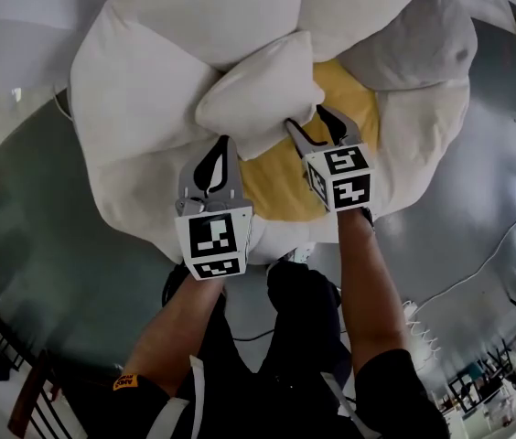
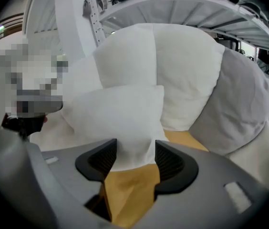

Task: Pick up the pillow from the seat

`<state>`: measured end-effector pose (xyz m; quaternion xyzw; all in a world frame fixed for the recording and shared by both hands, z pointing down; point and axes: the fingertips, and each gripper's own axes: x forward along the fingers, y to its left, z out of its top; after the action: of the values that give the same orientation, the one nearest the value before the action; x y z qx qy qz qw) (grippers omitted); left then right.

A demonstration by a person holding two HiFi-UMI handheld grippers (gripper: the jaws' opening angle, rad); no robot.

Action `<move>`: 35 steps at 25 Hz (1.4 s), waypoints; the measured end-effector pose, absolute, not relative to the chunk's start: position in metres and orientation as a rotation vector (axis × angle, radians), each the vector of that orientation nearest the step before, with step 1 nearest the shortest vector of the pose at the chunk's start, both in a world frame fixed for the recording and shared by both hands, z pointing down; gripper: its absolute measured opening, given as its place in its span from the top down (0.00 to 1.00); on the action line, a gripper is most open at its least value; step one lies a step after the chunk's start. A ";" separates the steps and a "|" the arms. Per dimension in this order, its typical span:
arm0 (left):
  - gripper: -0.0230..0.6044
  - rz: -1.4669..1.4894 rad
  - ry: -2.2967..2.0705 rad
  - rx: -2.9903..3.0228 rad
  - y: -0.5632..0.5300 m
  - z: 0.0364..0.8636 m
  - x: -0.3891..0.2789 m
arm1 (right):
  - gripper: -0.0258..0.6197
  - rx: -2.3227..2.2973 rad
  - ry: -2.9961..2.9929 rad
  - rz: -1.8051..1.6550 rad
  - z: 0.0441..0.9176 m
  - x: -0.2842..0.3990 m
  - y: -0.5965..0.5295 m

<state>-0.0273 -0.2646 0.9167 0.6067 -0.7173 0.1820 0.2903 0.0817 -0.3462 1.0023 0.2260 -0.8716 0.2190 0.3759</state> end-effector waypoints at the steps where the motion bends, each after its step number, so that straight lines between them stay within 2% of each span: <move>1: 0.96 0.487 -1.912 1.624 -0.266 0.918 -0.027 | 0.57 0.574 -2.231 0.564 1.005 0.082 -0.347; 5: 0.96 0.495 -1.912 1.633 -0.268 0.919 -0.029 | 0.59 0.553 -2.240 0.581 1.013 0.077 -0.347; 9: 0.96 0.500 -1.914 1.630 -0.265 0.917 -0.035 | 0.70 0.522 -2.246 0.568 1.016 0.067 -0.340; 12: 0.96 0.494 -1.909 1.621 -0.262 0.909 -0.038 | 0.83 0.515 -2.242 0.575 1.008 0.064 -0.336; 14: 0.96 0.468 -1.891 1.604 -0.257 0.903 -0.036 | 0.86 0.510 -2.239 0.577 1.001 0.063 -0.331; 21: 0.96 0.454 -1.854 1.583 -0.242 0.866 -0.035 | 0.89 0.539 -2.221 0.630 0.958 0.065 -0.314; 35: 0.96 0.454 -1.777 1.682 -0.246 0.731 -0.023 | 0.90 0.801 -2.206 0.762 0.789 0.090 -0.301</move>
<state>-0.0235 -0.2459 0.7306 0.6401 -0.6763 0.1729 0.3210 0.0903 -0.3006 0.7888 0.3063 -0.8437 0.2915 0.3306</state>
